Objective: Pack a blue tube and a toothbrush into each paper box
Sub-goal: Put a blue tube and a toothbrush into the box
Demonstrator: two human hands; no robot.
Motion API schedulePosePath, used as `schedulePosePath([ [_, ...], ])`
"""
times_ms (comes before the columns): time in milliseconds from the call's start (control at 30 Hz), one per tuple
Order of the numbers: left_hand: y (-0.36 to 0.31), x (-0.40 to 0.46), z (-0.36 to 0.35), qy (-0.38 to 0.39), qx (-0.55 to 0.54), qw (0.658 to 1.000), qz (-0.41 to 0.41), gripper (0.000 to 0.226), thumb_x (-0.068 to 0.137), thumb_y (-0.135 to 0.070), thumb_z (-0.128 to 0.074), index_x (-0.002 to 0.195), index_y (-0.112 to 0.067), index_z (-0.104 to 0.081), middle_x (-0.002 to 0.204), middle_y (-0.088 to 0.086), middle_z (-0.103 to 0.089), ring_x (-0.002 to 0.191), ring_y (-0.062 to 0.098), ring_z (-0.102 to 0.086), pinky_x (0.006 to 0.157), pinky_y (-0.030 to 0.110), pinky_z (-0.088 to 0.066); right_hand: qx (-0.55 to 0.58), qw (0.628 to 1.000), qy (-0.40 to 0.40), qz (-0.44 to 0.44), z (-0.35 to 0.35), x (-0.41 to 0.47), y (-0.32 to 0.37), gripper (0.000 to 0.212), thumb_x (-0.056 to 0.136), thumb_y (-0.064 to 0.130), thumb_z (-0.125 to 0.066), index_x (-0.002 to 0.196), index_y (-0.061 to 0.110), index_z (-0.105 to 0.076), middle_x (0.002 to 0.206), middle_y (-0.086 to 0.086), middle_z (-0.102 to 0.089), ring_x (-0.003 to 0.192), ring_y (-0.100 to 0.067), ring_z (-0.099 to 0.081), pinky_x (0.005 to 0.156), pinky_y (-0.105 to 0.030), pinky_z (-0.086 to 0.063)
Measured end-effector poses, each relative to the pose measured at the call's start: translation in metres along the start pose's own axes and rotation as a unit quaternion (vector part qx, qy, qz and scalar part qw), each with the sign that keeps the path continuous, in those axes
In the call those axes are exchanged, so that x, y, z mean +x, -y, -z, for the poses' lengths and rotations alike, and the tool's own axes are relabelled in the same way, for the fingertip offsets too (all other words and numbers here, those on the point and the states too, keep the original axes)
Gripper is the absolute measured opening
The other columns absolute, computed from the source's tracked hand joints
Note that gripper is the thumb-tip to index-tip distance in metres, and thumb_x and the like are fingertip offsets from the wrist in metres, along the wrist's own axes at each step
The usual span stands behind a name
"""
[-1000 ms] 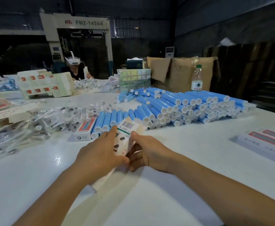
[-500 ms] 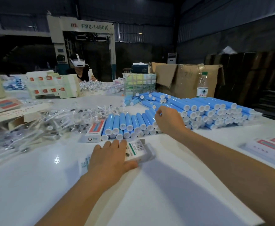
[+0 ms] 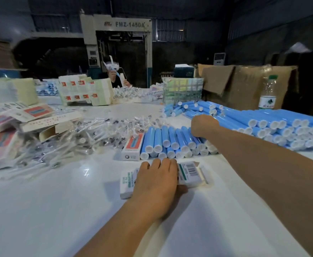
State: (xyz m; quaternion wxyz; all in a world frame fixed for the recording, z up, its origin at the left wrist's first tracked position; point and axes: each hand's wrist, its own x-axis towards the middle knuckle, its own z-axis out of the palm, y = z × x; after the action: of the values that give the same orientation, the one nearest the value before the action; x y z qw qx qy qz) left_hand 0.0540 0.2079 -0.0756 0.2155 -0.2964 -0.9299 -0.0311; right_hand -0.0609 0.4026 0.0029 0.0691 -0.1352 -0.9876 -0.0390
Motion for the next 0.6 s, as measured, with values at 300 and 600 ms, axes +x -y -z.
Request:
schedulePosePath([
  [300,0.002,-0.002,0.002,0.010,-0.002,1.000,0.011,0.066,0.087,-0.068,-0.036,0.136,-0.023,-0.029,0.131,-0.003,-0.044,0.113,0.018,-0.041,0.095,0.036,-0.032,0.113,0.993,-0.037,0.000,0.015,-0.017,-0.008,0.030,0.086,0.028,-0.062,0.069,0.010,-0.046,0.060,-0.002,-0.043,0.051,-0.015,-0.040,0.042,-0.025,-0.027],
  [600,-0.005,0.000,0.018,0.005,0.020,0.999,0.038,0.084,0.080,-0.072,-0.003,0.146,-0.021,-0.017,0.143,-0.003,-0.037,0.126,0.018,-0.039,0.095,0.033,-0.033,0.712,0.682,-0.168,-0.006,0.022,-0.128,-0.068,0.102,0.086,0.004,-0.060,0.147,0.044,0.011,0.062,-0.009,-0.065,0.040,-0.021,-0.057,0.043,-0.031,-0.050],
])
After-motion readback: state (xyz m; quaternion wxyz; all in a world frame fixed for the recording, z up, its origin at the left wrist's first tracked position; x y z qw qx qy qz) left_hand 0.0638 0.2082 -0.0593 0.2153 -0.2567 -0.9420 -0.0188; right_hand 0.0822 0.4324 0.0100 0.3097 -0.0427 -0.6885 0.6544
